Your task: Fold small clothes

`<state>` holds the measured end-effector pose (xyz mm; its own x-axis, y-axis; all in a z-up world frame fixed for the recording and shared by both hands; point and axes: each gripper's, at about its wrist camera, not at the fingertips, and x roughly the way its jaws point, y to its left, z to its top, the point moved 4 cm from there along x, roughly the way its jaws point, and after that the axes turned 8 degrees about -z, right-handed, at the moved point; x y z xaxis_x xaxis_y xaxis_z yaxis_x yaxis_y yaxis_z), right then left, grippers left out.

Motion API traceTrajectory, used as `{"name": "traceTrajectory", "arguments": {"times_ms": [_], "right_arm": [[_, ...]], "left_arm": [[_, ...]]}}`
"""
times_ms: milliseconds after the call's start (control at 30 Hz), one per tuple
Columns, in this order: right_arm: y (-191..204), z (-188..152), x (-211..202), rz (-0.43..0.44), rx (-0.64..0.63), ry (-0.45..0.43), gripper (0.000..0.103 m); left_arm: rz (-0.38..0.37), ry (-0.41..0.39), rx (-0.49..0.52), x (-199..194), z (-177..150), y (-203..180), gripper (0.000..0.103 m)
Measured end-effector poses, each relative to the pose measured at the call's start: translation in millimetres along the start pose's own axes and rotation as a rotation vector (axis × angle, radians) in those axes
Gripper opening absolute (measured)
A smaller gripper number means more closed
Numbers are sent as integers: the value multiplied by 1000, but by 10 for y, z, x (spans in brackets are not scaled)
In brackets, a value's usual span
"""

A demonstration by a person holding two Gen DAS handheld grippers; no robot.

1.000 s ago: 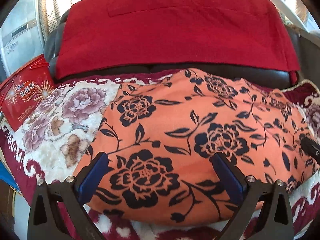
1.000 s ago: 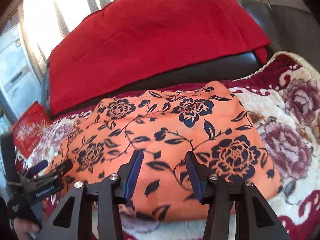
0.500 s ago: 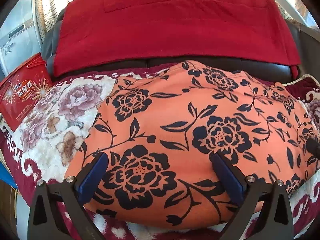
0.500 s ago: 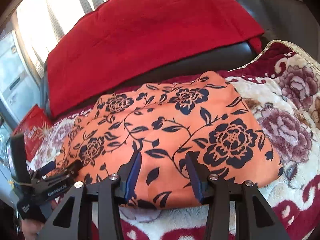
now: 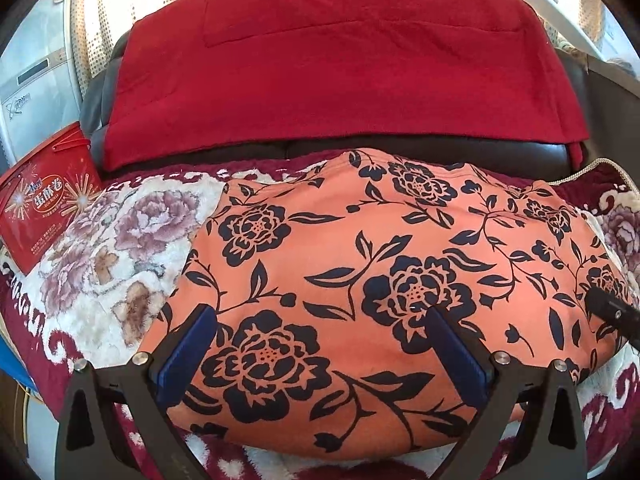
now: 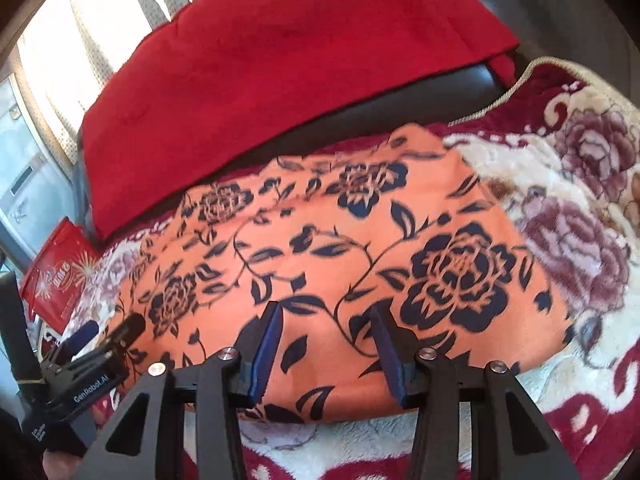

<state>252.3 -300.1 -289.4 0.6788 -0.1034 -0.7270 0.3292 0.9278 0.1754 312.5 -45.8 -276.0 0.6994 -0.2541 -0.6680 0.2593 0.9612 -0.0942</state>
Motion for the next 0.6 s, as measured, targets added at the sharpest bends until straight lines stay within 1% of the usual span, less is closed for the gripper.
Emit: {"name": "traceTrajectory", "arguments": {"times_ms": [67,200,333,600], "right_arm": [[-4,19,-15,-9,0,-8,50],[-25,-51,152,-25,8,72,50],[13,-53,172,-40,-20,67,50],[-44,-27,157,2,21,77,50]], "left_arm": [[-5,-1,-1,-2,6,-3,103],[-11,-4,1,-8,16,-23,103],[-15,-4,4,-8,23,-40,103],[-16,-2,5,-6,26,-53,103]]}}
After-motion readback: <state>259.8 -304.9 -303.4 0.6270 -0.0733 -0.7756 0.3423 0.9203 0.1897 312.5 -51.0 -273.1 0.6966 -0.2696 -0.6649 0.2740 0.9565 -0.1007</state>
